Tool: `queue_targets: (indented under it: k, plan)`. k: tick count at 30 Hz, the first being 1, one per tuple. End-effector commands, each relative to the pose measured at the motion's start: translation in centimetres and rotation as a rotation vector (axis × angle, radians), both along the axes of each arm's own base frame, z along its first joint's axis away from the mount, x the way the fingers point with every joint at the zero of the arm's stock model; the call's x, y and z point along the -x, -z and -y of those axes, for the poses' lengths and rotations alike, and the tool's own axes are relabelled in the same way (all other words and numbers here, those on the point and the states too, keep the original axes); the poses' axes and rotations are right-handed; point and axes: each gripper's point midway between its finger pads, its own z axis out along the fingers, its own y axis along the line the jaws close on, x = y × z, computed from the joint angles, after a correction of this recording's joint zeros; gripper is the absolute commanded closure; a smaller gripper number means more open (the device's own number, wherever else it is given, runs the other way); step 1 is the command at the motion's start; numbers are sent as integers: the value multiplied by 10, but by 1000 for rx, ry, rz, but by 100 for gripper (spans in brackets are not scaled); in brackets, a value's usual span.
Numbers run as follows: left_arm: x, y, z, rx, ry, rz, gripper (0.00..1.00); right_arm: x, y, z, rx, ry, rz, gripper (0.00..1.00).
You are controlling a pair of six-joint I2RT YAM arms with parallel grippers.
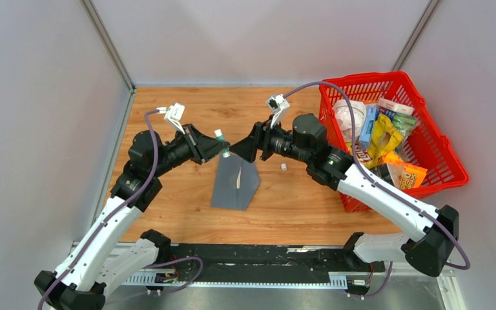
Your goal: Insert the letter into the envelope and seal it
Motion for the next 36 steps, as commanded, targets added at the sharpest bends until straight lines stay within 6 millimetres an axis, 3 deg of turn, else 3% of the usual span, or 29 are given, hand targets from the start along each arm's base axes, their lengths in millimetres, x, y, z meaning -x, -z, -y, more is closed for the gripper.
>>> queue_targets:
  k: [1,7,14,21,30,33,36]
  plan:
    - [-19,17,-30,-121,-218,-117,100,-27,-20,32,174,324,194,32]
    - [-30,21,-36,-125,-293,-205,100,-26,-9,17,310,370,274,32]
    - [-34,13,-30,-99,-279,-227,100,-32,-6,-11,433,381,354,34]
    - [-34,12,-25,-83,-258,-229,100,-31,7,-32,472,348,349,36]
    - [-31,8,-22,-61,-237,-224,100,-28,12,-44,477,336,348,41]
    - [-30,6,-20,-51,-225,-217,100,-34,12,-42,486,364,357,47]
    - [-28,6,-18,-44,-207,-214,100,-36,6,-38,471,368,355,63]
